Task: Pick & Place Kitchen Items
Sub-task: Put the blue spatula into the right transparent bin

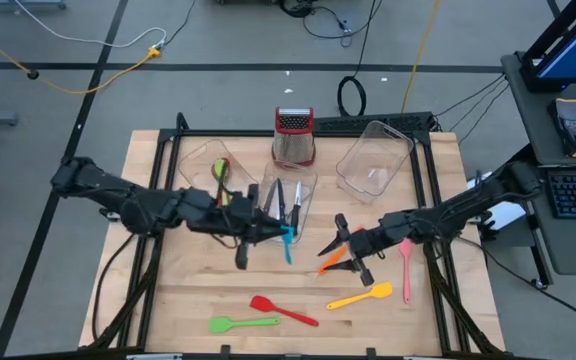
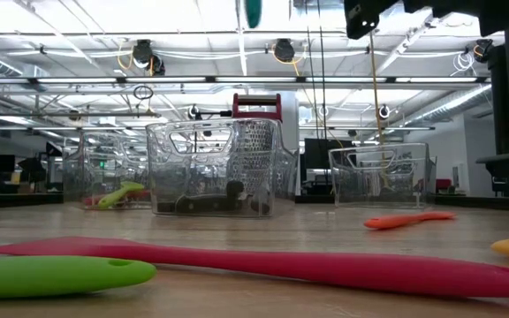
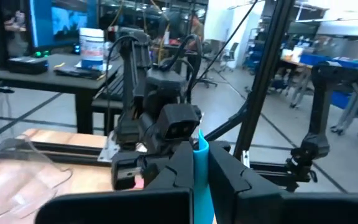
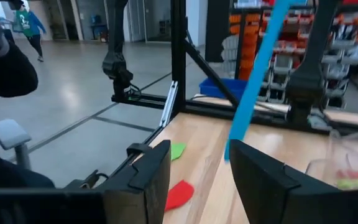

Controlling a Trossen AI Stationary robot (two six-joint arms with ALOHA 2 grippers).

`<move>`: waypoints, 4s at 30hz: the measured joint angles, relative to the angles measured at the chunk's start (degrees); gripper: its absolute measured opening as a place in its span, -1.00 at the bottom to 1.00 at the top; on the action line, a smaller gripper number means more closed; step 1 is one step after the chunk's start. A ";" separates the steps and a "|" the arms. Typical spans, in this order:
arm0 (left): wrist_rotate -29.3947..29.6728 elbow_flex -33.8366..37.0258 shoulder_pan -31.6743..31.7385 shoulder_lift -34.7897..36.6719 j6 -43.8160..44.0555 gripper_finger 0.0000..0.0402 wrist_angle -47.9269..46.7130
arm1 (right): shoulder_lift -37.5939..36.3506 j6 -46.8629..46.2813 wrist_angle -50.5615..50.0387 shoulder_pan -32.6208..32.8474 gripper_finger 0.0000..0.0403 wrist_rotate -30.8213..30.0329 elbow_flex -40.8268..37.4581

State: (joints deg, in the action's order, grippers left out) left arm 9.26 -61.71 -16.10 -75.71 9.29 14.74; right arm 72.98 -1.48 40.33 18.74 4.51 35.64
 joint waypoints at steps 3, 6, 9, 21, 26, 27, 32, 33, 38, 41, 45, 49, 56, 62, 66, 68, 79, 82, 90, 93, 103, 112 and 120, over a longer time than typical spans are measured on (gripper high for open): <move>-2.79 0.00 2.05 -2.45 0.33 -0.95 2.85 | 1.37 3.32 2.49 0.00 -0.23 -0.02 0.00; -3.30 0.00 3.42 -4.26 0.33 -0.95 4.51 | 2.09 4.68 4.87 0.00 -0.23 -0.55 0.00; -3.35 0.00 4.41 -5.83 0.22 -0.95 5.89 | 2.07 4.79 5.46 0.02 -0.23 -4.44 0.00; -1.21 0.02 5.21 -7.70 -4.30 -0.95 9.06 | 2.07 3.72 4.48 0.11 -0.23 -24.16 0.00; -0.69 0.02 5.23 -7.70 -4.67 -0.95 9.31 | 2.07 0.12 4.90 -0.02 -0.23 -24.25 0.00; -0.45 0.02 5.23 -7.70 -4.69 -0.95 9.19 | 2.07 -0.45 4.88 -0.02 -0.23 -24.41 0.00; -0.18 0.02 5.22 -7.70 -4.69 -0.95 9.18 | 2.07 -3.19 4.88 0.00 -0.23 -25.55 0.00; -0.18 0.02 5.21 -7.79 -4.69 -0.95 9.26 | 2.07 -3.69 4.88 0.00 -0.23 -25.53 0.00; 0.43 0.02 5.23 -10.50 -4.71 -0.95 11.79 | 4.02 -5.33 6.59 0.00 -0.23 -25.50 0.04; 0.67 0.02 5.52 -11.54 -4.64 -0.95 12.40 | 6.03 -5.40 8.97 0.00 -0.23 -25.51 0.10; 0.80 0.07 5.55 -11.44 -4.13 -0.95 12.54 | 7.22 -6.31 8.90 -0.02 -0.23 -27.11 0.11; 0.82 0.04 4.81 -11.44 -4.32 -0.95 12.58 | 7.71 -4.97 10.35 0.02 -0.23 -30.07 0.11; 0.87 0.04 4.60 -11.44 -4.43 -0.95 12.48 | 7.68 -5.44 11.31 -1.40 -0.23 -29.81 0.11; 0.15 0.04 4.60 -11.44 -4.21 -0.95 12.51 | 8.20 -6.90 11.82 -2.60 -0.23 -29.64 0.11; -0.05 0.04 4.60 -11.44 -4.12 -0.95 12.48 | 8.84 -7.84 12.13 -3.23 -0.26 -29.56 0.11; -0.08 0.04 4.60 -11.44 -4.08 -0.95 12.48 | 9.42 -8.31 12.29 -3.77 -0.34 -27.98 0.11; 0.42 0.04 4.84 -11.40 -3.41 -0.95 11.68 | 10.44 -7.94 12.01 -4.39 -0.94 -20.26 0.11; 0.36 0.04 5.02 -11.40 -3.01 -0.95 10.68 | 10.46 -7.72 11.70 -4.11 -0.96 -20.57 0.09; 1.65 0.02 5.10 -11.28 -4.82 -0.64 9.14 | 10.10 -8.68 11.45 -4.11 -0.97 -21.21 0.04; 3.93 0.00 5.05 -10.66 -7.57 -0.44 7.38 | 9.47 -8.78 11.28 -4.20 -0.97 -22.40 0.04; 16.49 0.02 4.99 -4.69 -14.04 0.05 -3.82 | 1.78 -8.59 3.50 -5.51 -0.97 -32.59 0.04; 17.85 4.56 4.77 -3.82 -8.16 0.02 -11.52 | -12.54 -17.81 -15.07 -12.27 -0.97 -51.38 0.04; 18.72 14.06 4.79 -3.84 -4.38 -0.14 -1.47 | -19.65 -37.80 -33.45 -23.64 -0.97 -52.23 0.04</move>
State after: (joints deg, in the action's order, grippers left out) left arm 27.99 -47.65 -11.31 -79.55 4.92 13.26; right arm 53.33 -39.27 6.88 -4.90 -47.71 35.68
